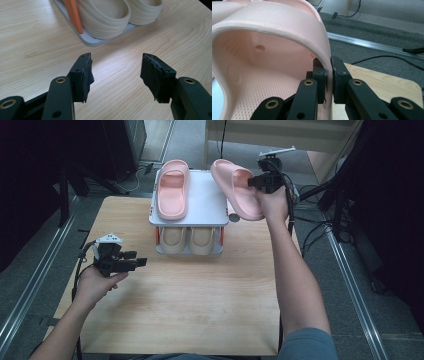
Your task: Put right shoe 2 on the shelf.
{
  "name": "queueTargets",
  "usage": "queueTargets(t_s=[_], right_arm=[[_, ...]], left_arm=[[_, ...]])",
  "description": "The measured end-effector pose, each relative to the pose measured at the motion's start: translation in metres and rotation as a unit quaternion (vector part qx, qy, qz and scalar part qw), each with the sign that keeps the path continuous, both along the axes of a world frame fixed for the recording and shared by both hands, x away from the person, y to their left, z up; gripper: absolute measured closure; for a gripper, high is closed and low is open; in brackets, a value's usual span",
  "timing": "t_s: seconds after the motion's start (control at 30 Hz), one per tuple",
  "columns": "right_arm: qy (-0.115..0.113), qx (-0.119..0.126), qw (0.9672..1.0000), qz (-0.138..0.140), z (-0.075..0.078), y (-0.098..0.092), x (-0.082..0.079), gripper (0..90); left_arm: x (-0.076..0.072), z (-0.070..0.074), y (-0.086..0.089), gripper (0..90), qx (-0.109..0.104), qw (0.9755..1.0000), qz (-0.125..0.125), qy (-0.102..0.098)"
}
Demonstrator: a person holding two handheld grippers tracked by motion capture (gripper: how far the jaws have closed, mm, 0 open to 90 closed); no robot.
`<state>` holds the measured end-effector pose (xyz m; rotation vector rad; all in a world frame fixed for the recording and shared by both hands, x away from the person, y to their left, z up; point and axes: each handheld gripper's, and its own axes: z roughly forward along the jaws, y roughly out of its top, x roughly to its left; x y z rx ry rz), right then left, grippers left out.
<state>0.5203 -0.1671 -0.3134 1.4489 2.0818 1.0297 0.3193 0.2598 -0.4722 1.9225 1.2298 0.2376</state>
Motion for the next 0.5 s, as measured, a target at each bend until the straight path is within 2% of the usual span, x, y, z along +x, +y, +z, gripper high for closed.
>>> queueTargets(t_s=[0.33,0.5], right_arm=[[0.001,-0.027,0.9996,0.001,-0.01,0.043,0.019,83.3],[0.004,-0.039,0.9992,-0.01,-0.016,0.059,0.024,83.1]], left_arm=[[-0.001,0.0,-0.003,42.5,0.002,0.9999,-0.01,-0.009],[-0.002,0.002,-0.002,42.5,-0.001,0.9999,-0.01,-0.011]])
